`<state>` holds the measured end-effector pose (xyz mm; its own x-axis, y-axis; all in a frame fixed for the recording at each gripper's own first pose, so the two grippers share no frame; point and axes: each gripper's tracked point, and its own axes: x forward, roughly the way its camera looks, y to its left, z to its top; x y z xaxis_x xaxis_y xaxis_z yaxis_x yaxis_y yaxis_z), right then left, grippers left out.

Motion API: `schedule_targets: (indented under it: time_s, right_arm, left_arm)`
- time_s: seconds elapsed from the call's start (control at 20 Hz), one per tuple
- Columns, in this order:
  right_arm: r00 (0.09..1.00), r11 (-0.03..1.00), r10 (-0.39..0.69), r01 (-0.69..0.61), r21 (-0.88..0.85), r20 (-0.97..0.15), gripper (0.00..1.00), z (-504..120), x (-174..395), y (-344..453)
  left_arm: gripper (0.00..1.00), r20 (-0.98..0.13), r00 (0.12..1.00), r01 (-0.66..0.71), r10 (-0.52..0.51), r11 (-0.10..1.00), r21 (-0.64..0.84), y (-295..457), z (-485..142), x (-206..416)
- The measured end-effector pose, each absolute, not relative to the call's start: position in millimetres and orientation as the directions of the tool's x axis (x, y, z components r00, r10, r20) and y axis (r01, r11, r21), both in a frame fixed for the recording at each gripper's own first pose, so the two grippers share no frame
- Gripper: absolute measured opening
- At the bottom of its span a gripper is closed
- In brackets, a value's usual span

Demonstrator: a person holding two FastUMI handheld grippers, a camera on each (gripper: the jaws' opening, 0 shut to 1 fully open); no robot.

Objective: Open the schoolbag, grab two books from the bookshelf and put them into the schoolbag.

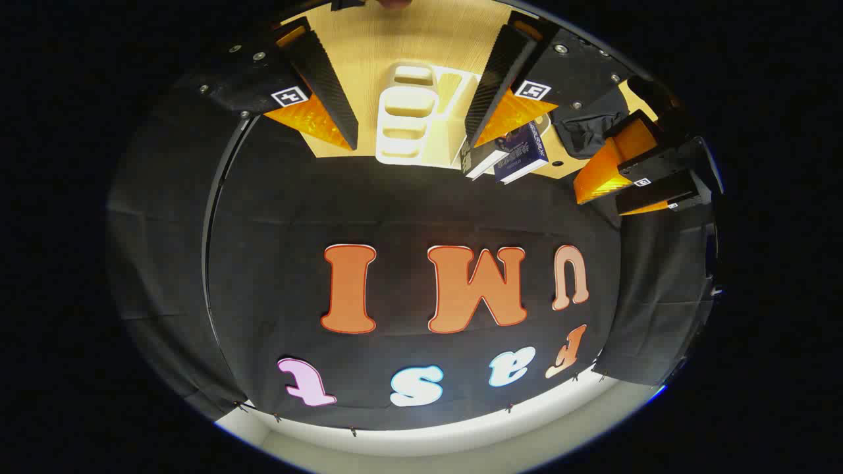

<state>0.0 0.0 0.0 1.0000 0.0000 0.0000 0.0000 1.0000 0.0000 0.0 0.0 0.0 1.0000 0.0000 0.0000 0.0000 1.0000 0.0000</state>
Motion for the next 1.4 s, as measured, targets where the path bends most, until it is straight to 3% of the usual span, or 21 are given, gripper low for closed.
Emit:
schedule_targets:
  time_s: [1.4]
  right_arm:
    - [0.998, 0.999, -0.051, 0.051, -0.003, -0.021, 0.98, -5.9, 10.9, 7.6]
  left_arm:
    - [0.99, 0.013, 0.998, 0.065, -0.065, 0.998, -0.005, 7.7, 3.4, 16.0]
